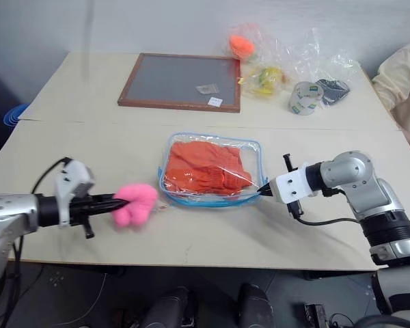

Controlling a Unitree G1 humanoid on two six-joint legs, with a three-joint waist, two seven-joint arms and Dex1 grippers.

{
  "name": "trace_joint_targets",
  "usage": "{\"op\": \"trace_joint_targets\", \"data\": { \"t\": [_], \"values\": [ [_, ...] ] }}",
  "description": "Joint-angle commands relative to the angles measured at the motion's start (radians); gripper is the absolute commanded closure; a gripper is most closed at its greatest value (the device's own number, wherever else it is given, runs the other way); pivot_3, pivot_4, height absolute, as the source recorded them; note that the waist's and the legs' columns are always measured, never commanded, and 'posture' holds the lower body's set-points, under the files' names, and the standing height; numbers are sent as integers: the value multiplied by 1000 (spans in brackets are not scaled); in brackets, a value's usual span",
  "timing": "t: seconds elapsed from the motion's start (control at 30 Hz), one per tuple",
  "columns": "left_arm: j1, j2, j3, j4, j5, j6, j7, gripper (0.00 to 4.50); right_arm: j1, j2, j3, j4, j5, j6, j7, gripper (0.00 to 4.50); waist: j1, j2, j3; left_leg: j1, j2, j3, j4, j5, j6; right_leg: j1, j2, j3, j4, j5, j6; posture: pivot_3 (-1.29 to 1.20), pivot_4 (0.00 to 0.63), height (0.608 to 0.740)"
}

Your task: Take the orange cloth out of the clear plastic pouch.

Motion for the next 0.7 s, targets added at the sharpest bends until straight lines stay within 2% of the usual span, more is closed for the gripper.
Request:
{"op": "trace_joint_targets", "data": {
  "t": [0.03, 0.1, 0.2, 0.4, 0.57, 0.63, 0.7],
  "values": [
    [-19, 6, 13, 22, -23, -4, 22, 4316, -10, -15, -36, 14, 14, 10, -2, 4500, -1, 0, 0, 0, 0, 0, 0, 0, 0, 0, 0, 0, 0, 0, 0, 0, 150, 740],
    [-19, -5, -13, 11, -34, 0, 34, 4316, -19, -6, -42, 9, 33, 79, -1, 4500, -1, 0, 0, 0, 0, 0, 0, 0, 0, 0, 0, 0, 0, 0, 0, 0, 150, 740],
    [-11, -14, -27, 4, -46, 5, 51, 3601, -6, -17, -54, -29, 75, 174, 20, 3887, -2, 0, 0, 0, 0, 1, 0, 0, 0, 0, 0, 0, 0, 0, 0, 0, 150, 740],
    [45, 11, 37, 21, -90, 6, 29, 1723, 89, -66, -140, -152, 161, 354, 11, 1908, -3, 0, 0, 0, 0, 1, -1, 0, 0, -1, 0, 0, 0, 0, 0, 0, 150, 740],
    [32, 102, 111, 47, -99, -35, -19, 221, 229, -145, -278, -348, 321, 620, 3, 255, 6, 1, 0, 0, 0, 1, 0, 0, 0, -1, 0, 0, 1, 0, 0, 0, 150, 740],
    [13, 146, 138, 36, -136, -46, -73, 221, 281, -173, -341, -434, 420, 758, 0, 255, 8, 1, 0, 0, 1, 1, 0, -1, -1, -1, 0, 0, 1, 0, 0, 0, 150, 740],
    [-79, 185, 84, -37, -172, -70, -101, 221, 355, -201, -411, -538, 528, 886, 0, 255, 12, 1, 0, 0, 0, 1, -1, -1, 0, -1, 0, 1, 0, 0, 0, 0, 150, 740]
  ]
}}
